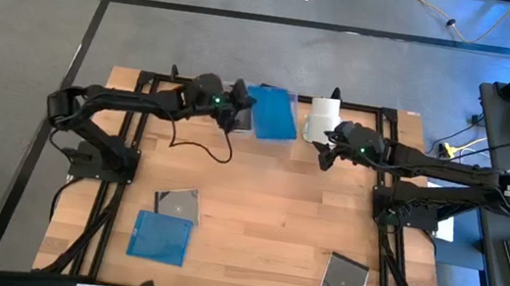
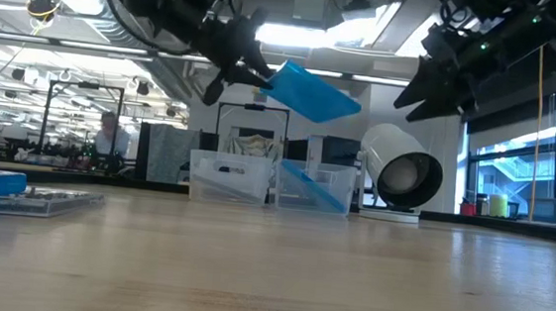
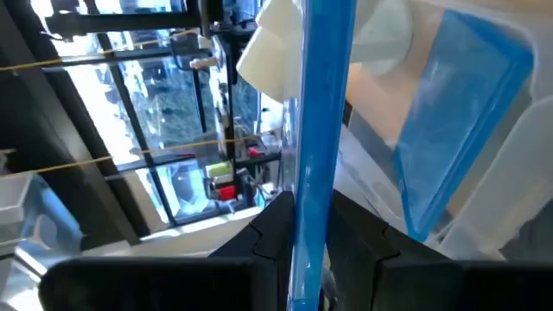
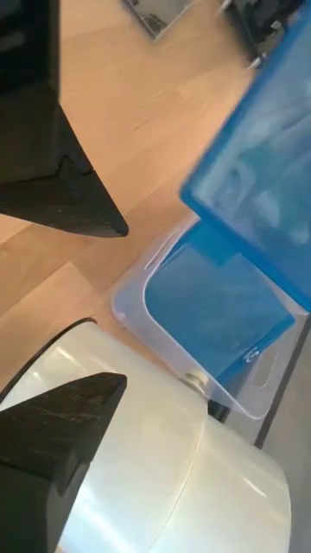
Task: Pick & place jewel cases by type
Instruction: Put the right blue CD Case into the right transparent bin, then put the right black CD Case into the left transparent bin
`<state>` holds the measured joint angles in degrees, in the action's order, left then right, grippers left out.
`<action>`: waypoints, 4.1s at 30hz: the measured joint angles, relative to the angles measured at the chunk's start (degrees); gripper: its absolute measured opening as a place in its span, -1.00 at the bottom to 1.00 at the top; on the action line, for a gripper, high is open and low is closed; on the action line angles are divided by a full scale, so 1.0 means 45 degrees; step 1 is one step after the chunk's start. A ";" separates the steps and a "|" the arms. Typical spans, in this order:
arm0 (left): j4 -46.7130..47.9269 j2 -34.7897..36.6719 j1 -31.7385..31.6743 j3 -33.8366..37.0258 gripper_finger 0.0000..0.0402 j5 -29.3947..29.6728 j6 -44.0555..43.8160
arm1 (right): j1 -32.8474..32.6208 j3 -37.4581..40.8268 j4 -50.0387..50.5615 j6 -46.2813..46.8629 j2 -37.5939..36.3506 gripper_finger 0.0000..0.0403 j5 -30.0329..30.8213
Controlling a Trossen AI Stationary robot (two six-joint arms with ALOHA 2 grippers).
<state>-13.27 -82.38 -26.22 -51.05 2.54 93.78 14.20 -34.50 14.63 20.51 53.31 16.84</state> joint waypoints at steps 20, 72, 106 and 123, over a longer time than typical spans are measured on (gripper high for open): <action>-0.0998 -0.3695 -0.1701 -0.1386 -0.72 -0.1453 0.1711 | 0.0000 0.0000 0.0098 0.0034 0.0668 0.36 0.0019; -0.0677 -0.3985 -0.2030 -0.1550 -0.34 -0.0014 -0.0005 | 0.0000 0.0010 0.1001 0.0039 0.0673 0.36 0.1452; 0.1678 -0.1654 0.0337 -0.1545 -0.36 0.5664 -0.4664 | -0.0044 0.0010 0.1123 0.0000 0.0819 0.36 0.1438; 0.5810 0.2317 0.5619 -0.0475 -0.36 -0.1595 -1.7765 | -0.0234 0.0010 0.0961 -0.0668 0.0965 0.36 0.0070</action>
<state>12.88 -71.95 -0.93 -53.18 -4.64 13.83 13.14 -34.46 18.96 17.51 57.65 17.16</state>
